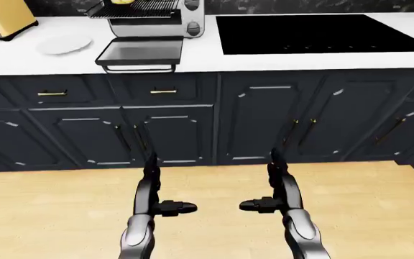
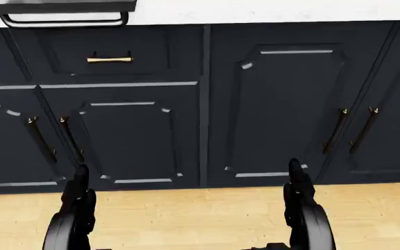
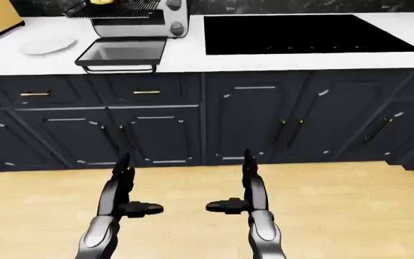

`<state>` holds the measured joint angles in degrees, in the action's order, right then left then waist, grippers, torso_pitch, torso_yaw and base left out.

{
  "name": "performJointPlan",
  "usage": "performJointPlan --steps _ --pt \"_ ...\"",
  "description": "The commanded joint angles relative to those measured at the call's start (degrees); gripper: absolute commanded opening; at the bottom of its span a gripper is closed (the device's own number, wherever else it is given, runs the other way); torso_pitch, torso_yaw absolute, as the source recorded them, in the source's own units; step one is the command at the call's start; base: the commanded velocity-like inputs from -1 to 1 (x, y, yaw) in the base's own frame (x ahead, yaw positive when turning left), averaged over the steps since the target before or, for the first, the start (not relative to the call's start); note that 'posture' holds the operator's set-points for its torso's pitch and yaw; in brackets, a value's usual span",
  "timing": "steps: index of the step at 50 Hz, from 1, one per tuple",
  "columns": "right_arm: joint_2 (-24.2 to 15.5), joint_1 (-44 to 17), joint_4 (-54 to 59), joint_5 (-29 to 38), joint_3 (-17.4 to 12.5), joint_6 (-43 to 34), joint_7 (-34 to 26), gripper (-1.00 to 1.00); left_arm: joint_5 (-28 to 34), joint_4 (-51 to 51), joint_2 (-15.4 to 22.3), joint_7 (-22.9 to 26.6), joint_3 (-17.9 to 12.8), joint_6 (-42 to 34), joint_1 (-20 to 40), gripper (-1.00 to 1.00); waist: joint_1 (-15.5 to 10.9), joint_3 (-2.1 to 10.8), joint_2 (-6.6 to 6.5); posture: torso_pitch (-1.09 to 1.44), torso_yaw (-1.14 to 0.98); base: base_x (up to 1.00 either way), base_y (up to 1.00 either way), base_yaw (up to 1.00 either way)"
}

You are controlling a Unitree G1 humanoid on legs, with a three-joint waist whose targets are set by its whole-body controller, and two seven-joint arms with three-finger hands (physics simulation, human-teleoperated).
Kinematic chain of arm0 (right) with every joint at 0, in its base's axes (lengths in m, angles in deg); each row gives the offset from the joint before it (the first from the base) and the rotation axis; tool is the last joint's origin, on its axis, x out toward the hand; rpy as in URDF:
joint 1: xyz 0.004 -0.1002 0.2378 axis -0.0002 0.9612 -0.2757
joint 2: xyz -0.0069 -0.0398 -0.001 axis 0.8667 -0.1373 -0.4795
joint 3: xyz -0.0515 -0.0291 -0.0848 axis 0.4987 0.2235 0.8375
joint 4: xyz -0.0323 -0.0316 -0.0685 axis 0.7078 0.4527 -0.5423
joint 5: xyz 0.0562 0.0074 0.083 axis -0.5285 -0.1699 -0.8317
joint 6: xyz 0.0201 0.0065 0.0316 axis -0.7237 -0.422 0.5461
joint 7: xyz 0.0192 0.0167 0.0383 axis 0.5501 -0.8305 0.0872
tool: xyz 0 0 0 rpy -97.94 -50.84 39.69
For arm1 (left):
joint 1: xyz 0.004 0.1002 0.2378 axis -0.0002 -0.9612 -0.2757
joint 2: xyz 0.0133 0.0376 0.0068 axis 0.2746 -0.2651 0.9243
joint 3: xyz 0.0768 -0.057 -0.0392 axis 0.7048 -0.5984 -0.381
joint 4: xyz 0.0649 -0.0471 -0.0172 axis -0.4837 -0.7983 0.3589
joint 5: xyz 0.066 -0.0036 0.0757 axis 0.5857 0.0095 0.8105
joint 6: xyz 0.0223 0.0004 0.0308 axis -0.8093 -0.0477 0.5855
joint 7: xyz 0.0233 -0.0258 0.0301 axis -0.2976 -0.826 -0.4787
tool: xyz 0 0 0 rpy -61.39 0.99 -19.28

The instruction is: Pick the bread from the rack and place it on the plate on the counter.

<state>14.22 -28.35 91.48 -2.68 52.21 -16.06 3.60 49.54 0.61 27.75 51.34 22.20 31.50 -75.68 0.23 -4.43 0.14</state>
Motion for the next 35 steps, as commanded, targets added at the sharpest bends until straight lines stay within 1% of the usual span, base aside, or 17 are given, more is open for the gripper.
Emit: performJointPlan --steps 1,3,5,7,10,13,15,17,20,23,24,25,26,28,31,32,35 --pt "0.9 -2.8 -6.1 -2.1 -0.6 2.5 1.5 1.0 -1.7 6.4 0.8 1.2 -1.2 3.8 0.0 1.0 0.1 0.05 0.45 0.0 0.0 0.0 0.0 0.0" --pt "0.6 -2.3 -8.7 -4.5 -1.3 0.8 1.4 1.0 -1.1 7.1 0.5 1.8 -0.6 2.6 -0.3 1.0 -0.7 3.61 0.02 0.0 0.0 0.0 0.0 0.0" --pt "0.0 -1.1 -9.9 -4.0 -1.0 0.6 1.3 1.0 -1.8 9.7 0.1 1.5 -0.6 -0.4 0.2 1.0 -0.7 1.18 0.3 0.0 0.0 0.0 0.0 0.0" --pt "-0.1 -0.2 -12.2 -4.7 -1.2 -0.6 0.8 1.0 0.5 10.4 0.5 1.5 0.8 -1.4 0.0 1.0 -0.7 3.9 0.3 0.0 0.0 0.0 0.0 0.0" --pt "-1.1 1.7 -17.2 -1.7 -0.6 -2.8 0.0 1.0 -3.2 15.1 -0.3 0.8 -0.8 -8.0 1.0 1.0 -0.8 4.24 0.42 0.0 0.0 0.0 0.0 0.0" --pt "-1.6 1.1 -25.9 -2.8 -2.9 -9.7 -0.9 1.0 -1.0 19.1 1.5 0.7 -1.7 -10.2 1.8 1.0 -0.7 4.54 0.38 0.0 0.0 0.0 0.0 0.0" --pt "-1.8 -0.8 -35.0 -3.9 -4.5 -17.4 -0.4 1.0 -2.6 25.5 2.2 1.1 -3.9 -16.4 2.7 1.0 -0.7 4.69 0.33 0.0 0.0 0.0 0.0 0.0" --pt "-2.8 -4.9 -42.5 -5.5 -6.4 -26.0 0.5 1.0 -2.4 31.7 3.6 1.6 -5.3 -22.8 4.8 1.0 -0.6 4.91 0.23 0.0 0.0 0.0 0.0 0.0" --pt "-5.9 -14.1 -52.7 -9.3 -10.6 -41.8 2.0 1.0 -5.3 40.5 6.3 1.1 -9.2 -37.7 13.8 1.0 -0.6 5.06 0.15 0.0 0.0 0.0 0.0 0.0" --pt "-9.7 -24.2 -57.6 -15.1 -15.3 -53.9 4.6 1.0 -7.9 43.7 8.7 -1.2 -11.1 -46.5 22.9 1.0 -0.7 4.94 0.26 0.0 0.0 0.0 0.0 0.0" --pt "-10.7 -25.7 -57.9 -16.3 -15.7 -55.4 5.5 1.0 -8.6 43.9 9.5 -1.6 -11.1 -48.2 24.3 1.0 -0.7 4.88 0.34 0.0 0.0 0.0 0.0 0.0" --pt "-11.9 -28.5 -58.6 -18.1 -16.9 -58.2 6.5 1.0 -9.9 44.0 10.2 -2.5 -12.2 -50.5 27.3 1.0 -0.6 5.72 0.05 0.0 0.0 0.0 0.09 0.0" --pt "-12.7 -31.2 -59.2 -20.6 -18.5 -60.9 7.6 1.0 -11.1 43.6 11.4 -3.4 -13.0 -52.2 30.5 1.0 -0.6 5.42 0.16 0.0 0.0 0.0 0.18 0.0" --pt "-14.0 -36.1 -58.3 -25.0 -20.9 -63.8 10.5 1.0 -13.4 43.6 13.7 -5.1 -14.2 -55.3 34.9 1.0 -0.3 4.89 0.78 0.0 0.0 0.0 0.32 0.0" --pt "-18.9 -41.5 -54.9 -29.4 -20.9 -65.1 13.9 1.0 -18.4 46.7 17.4 -6.4 -18.0 -60.9 38.2 1.0 0.0 4.51 2.08 0.0 0.0 0.04 0.42 0.0" --pt "-19.9 -42.1 -53.9 -30.7 -20.9 -64.9 14.8 1.0 -19.8 46.5 18.2 -7.2 -18.8 -61.7 39.5 1.0 0.1 4.33 1.88 0.0 0.0 0.05 0.44 0.0" --pt "-25.2 -46.9 -47.2 -33.2 -20.8 -62.4 15.8 1.0 -20.9 37.9 21.2 -9.0 -16.2 -59.0 46.7 1.0 0.7 2.76 -0.07 0.0 0.0 0.09 0.45 0.0"
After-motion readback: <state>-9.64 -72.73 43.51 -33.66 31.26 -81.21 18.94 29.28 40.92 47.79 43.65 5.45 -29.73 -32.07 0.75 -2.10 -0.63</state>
